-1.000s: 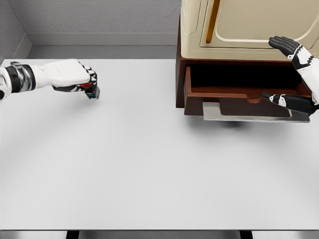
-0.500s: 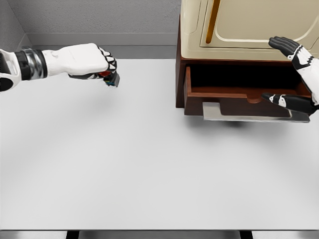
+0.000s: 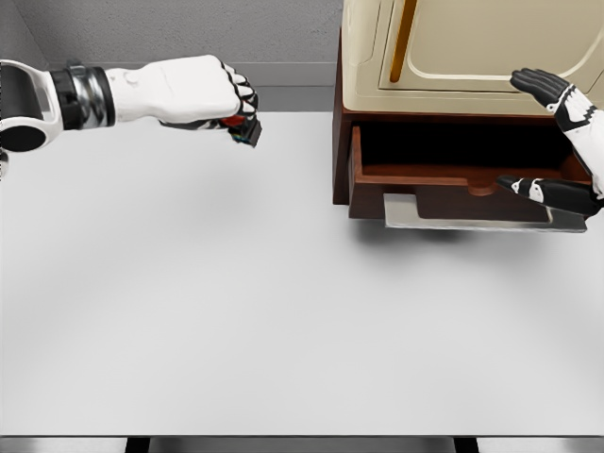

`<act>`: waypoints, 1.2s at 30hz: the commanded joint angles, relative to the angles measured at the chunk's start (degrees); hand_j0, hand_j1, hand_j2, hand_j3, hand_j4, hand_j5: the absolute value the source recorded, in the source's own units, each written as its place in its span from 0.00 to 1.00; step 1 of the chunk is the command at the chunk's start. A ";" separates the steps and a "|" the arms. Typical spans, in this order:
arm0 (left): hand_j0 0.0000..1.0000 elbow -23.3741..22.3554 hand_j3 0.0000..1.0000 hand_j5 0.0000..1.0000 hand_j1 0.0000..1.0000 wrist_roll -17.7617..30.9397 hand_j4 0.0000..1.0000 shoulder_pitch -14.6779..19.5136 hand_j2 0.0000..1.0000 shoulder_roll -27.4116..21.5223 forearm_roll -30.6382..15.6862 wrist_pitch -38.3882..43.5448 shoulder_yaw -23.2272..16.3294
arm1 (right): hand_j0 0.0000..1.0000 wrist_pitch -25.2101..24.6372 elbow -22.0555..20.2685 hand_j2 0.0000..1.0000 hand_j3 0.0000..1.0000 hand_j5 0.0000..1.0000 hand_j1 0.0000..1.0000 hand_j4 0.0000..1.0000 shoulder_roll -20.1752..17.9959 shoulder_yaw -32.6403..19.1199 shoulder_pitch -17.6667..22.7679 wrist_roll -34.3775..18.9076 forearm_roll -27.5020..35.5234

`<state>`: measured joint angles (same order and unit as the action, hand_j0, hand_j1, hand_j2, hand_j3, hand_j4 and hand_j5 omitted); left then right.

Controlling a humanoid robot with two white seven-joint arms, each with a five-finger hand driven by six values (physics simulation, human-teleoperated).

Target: Put the switch into the drawer with left arm, and close the drawer with right arm

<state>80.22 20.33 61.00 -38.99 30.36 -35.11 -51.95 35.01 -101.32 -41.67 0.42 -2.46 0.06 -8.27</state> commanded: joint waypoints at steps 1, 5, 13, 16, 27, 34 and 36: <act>0.41 0.46 0.41 0.41 0.41 -0.02 0.41 0.09 0.41 1.38 -0.30 0.11 -0.08 | 1.00 -0.01 -0.02 1.00 1.00 1.00 1.00 1.00 -0.08 -0.07 0.00 0.03 0.36; 0.41 0.63 0.41 0.41 0.41 -0.02 0.41 0.53 0.41 2.69 -0.30 0.11 -0.08 | 1.00 -0.01 -0.02 1.00 1.00 1.00 1.00 1.00 -0.08 -0.07 0.00 0.03 0.36; 0.42 0.63 0.42 0.42 0.42 -0.02 0.42 1.32 0.42 5.33 -0.30 0.11 -0.08 | 1.00 -0.01 -0.02 1.00 1.00 1.00 1.00 1.00 -0.08 -0.07 0.00 0.03 0.36; 0.42 0.63 0.42 0.42 0.42 -0.02 0.42 1.76 0.42 6.56 -0.30 0.11 -0.08 | 1.00 -0.01 -0.02 1.00 1.00 1.00 1.00 1.00 -0.08 -0.07 0.09 0.03 0.36; 0.42 0.72 0.42 0.42 0.42 0.33 0.42 3.25 0.42 10.25 -0.30 0.11 -0.17 | 1.00 -0.01 -0.02 1.00 1.00 1.00 1.00 1.00 -0.08 -0.07 0.00 0.03 0.36; 0.42 0.99 0.42 0.42 0.42 0.33 0.42 4.22 0.42 12.28 -0.30 0.11 -0.96 | 1.00 -0.01 -0.02 1.00 1.00 1.00 1.00 1.00 -0.08 -0.07 0.00 0.03 0.36; 0.42 1.16 0.42 0.42 0.42 0.33 0.42 4.39 0.42 12.54 -0.30 0.11 -0.96 | 1.00 -0.01 -0.02 1.00 1.00 1.00 1.00 1.00 -0.08 -0.07 0.00 0.03 0.36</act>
<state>81.23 20.71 65.39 -26.89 30.30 -35.10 -52.92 35.01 -101.32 -41.69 0.36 -2.37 0.06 -8.26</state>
